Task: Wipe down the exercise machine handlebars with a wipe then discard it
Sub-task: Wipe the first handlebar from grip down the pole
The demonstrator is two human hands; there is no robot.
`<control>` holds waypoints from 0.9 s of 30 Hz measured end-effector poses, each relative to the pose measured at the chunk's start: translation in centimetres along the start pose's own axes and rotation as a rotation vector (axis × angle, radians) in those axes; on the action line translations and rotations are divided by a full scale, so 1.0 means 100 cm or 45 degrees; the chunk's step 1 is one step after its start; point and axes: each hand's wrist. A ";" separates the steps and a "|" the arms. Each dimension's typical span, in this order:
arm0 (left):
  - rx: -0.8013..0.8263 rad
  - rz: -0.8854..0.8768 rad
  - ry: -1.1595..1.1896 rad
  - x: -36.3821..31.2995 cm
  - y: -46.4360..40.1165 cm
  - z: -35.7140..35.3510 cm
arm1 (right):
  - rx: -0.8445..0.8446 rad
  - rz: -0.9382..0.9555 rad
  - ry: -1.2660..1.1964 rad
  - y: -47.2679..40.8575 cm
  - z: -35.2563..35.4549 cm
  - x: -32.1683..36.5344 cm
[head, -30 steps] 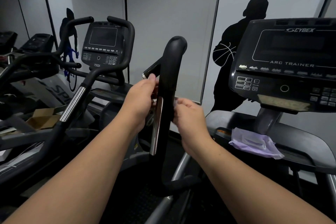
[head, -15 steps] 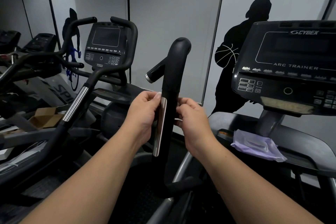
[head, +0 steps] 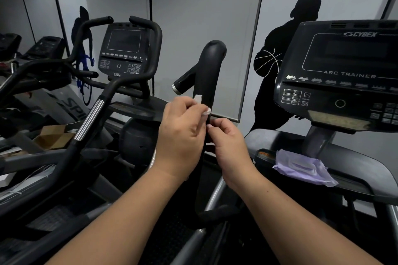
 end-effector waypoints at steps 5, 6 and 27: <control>0.020 -0.020 -0.049 -0.003 0.012 0.004 | 0.013 0.047 0.081 0.003 0.004 0.000; 0.030 -0.023 -0.054 -0.004 0.008 0.004 | 0.016 0.060 0.096 0.003 0.005 -0.001; 0.179 0.189 0.011 -0.007 0.025 0.007 | 0.090 0.189 0.323 0.017 0.009 -0.012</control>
Point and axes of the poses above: each hand's wrist, its own y-axis away from the middle knuckle, its own z-axis out of the back of the hand, x = y × z, and after that the axes turned 9 degrees about -z, right-handed
